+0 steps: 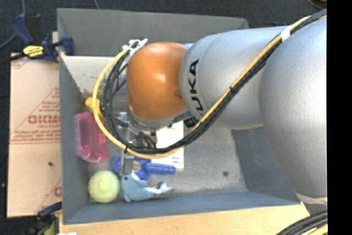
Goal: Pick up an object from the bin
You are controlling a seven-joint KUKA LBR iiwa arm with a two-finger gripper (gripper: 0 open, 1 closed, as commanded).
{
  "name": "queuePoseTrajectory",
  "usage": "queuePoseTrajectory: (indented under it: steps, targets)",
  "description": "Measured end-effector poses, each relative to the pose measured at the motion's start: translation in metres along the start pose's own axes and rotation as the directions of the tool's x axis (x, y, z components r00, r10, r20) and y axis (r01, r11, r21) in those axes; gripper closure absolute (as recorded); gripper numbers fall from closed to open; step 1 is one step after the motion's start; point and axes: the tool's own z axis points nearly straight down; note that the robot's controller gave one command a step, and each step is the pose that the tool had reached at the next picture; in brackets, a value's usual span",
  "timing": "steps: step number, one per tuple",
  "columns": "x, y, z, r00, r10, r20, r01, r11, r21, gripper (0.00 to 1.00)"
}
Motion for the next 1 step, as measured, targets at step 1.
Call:
queuePoseTrajectory:
  steps: [1]
  targets:
    - [-0.0021,-0.0013,-0.0048,1.000,0.006,0.008,-0.006,1.000,-0.002,0.00]
